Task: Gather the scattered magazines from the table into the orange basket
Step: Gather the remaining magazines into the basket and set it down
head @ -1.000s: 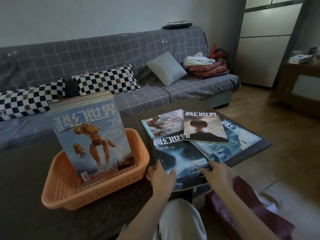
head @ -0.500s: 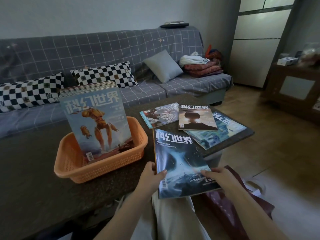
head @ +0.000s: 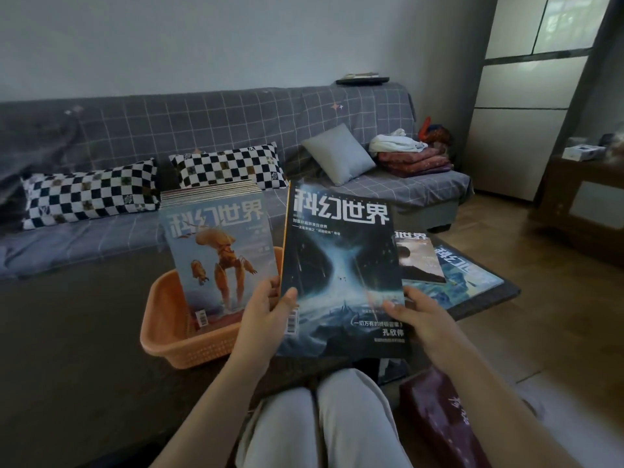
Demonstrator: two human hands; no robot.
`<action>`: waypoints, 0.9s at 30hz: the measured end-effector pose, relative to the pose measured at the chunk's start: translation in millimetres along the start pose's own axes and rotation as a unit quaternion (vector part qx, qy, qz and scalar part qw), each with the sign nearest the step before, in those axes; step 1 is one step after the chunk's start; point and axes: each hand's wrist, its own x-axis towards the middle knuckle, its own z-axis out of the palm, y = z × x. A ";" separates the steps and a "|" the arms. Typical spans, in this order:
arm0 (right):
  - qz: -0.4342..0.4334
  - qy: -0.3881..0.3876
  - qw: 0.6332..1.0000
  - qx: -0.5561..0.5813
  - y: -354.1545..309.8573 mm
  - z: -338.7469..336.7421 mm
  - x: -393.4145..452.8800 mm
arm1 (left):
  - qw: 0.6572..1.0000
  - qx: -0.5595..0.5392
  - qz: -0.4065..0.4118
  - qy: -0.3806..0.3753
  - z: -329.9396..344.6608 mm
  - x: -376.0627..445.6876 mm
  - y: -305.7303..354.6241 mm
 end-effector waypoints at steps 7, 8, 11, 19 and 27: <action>-0.054 -0.034 0.997 -0.050 -23.3 61.9 56.9 | 0.996 -0.072 0.001 0.059 -56.0 26.0 6.8; -0.056 -0.038 0.996 -0.052 -24.4 70.6 65.9 | 0.995 -0.082 -0.004 0.064 -65.4 30.3 6.5; -0.052 -0.055 0.995 -0.067 -25.0 96.6 91.6 | 0.996 -0.007 -0.020 0.089 -96.3 44.2 2.3; -0.097 -0.055 0.964 -0.242 -3.3 156.9 147.0 | 0.961 0.213 -0.029 0.175 -142.8 69.8 -25.1; -0.185 0.010 0.877 -0.444 31.7 171.6 166.3 | 0.905 0.394 -0.098 0.131 -146.7 80.6 -52.1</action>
